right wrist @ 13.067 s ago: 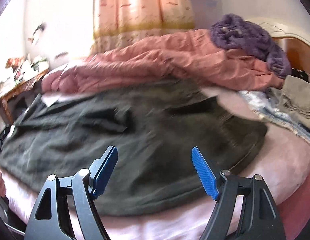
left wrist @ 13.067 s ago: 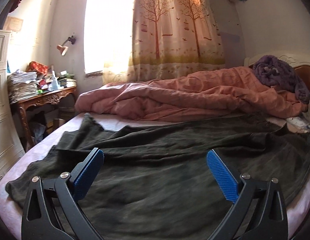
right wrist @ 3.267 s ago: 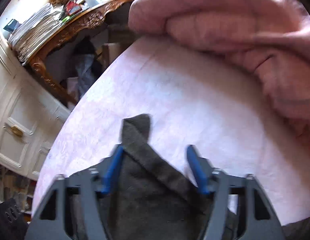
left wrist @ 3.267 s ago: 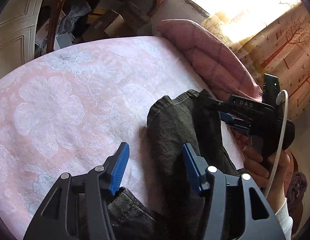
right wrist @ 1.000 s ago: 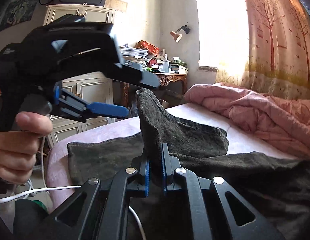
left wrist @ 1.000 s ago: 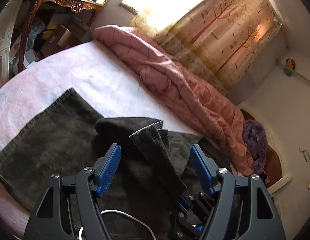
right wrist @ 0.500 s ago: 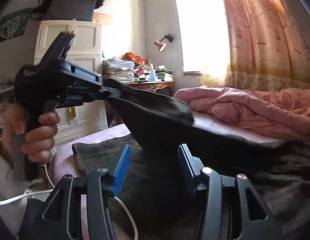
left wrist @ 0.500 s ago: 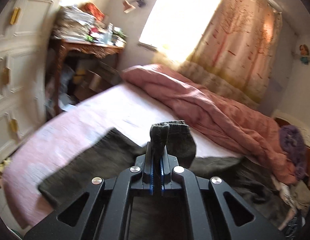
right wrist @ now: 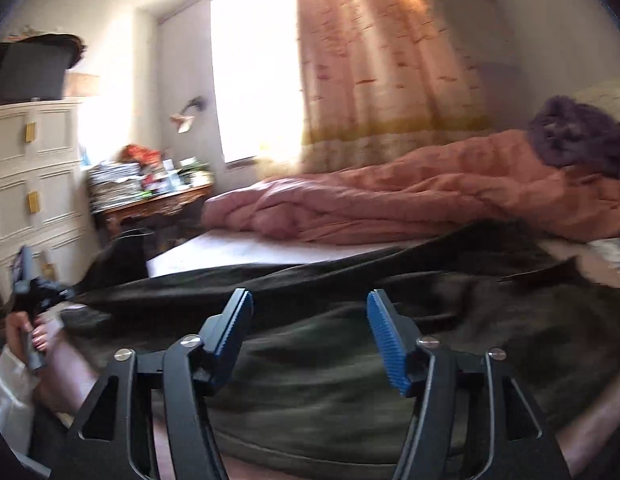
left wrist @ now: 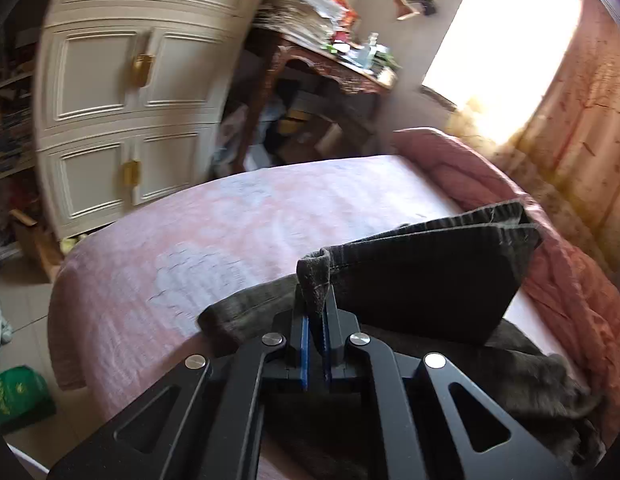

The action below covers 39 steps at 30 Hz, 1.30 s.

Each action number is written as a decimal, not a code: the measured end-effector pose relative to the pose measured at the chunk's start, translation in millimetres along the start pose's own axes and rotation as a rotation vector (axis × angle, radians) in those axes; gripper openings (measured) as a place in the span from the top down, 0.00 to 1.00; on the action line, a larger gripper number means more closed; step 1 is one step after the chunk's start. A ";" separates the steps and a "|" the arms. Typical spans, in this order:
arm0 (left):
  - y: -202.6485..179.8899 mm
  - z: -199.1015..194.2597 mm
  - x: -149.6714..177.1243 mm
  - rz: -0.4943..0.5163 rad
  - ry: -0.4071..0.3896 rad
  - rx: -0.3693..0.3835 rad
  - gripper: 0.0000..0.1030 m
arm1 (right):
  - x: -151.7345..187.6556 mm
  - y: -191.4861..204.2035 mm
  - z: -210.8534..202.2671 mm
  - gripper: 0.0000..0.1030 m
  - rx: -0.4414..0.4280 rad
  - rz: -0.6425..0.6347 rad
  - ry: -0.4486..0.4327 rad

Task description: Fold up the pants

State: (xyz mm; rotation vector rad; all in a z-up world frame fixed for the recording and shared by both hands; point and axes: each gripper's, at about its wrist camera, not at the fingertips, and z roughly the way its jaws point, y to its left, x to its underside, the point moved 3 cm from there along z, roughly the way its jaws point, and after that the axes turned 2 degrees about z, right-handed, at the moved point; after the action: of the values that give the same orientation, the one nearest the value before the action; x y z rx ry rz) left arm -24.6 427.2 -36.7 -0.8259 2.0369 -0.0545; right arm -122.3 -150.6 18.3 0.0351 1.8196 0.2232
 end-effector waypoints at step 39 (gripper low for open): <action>2.6 13.1 12.2 0.010 -0.017 -0.122 0.93 | -25.0 -23.5 258.0 0.93 0.153 0.167 0.336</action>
State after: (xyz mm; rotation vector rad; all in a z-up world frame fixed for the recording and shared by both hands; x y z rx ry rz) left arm -20.4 425.8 -54.3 -0.8886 2.0439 0.0835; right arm 134.3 -142.7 -24.1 0.2724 2.1683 0.2165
